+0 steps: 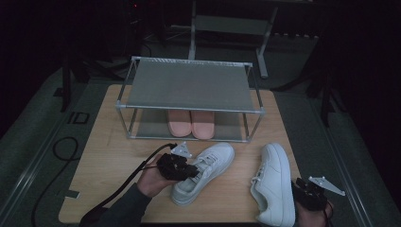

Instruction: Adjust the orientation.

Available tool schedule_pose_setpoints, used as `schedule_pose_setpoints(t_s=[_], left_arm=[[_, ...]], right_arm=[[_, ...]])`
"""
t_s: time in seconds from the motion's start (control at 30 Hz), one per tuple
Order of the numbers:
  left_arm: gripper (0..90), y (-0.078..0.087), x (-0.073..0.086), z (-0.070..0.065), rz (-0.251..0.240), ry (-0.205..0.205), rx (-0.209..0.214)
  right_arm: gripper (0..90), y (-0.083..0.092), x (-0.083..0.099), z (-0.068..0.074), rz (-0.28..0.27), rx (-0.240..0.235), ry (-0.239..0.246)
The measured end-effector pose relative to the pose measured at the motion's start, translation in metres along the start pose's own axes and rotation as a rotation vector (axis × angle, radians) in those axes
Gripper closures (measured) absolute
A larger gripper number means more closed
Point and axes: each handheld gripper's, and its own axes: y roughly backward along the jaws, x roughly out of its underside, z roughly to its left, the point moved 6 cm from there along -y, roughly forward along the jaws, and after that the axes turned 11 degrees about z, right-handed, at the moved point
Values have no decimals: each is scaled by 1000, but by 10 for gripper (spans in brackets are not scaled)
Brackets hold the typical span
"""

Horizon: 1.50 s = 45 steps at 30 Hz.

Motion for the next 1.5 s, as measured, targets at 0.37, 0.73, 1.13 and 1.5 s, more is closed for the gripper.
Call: schedule_pose_setpoints(t_s=[0.37, 0.73, 1.13, 1.5], left_arm=[[883, -9, 1, 4, 23, -8, -69], [894, -4, 3, 20, 36, 19, -139], [874, -2, 5, 26, 30, 35, -131], [860, -3, 5, 26, 34, 33, -120]], right_arm=[[793, 34, -21, 20, -98, -36, 60], [856, 62, -35, 43, -160, -45, 159], [899, 59, -34, 54, -126, -68, 222], [900, 60, -33, 44, -128, -18, 208]])
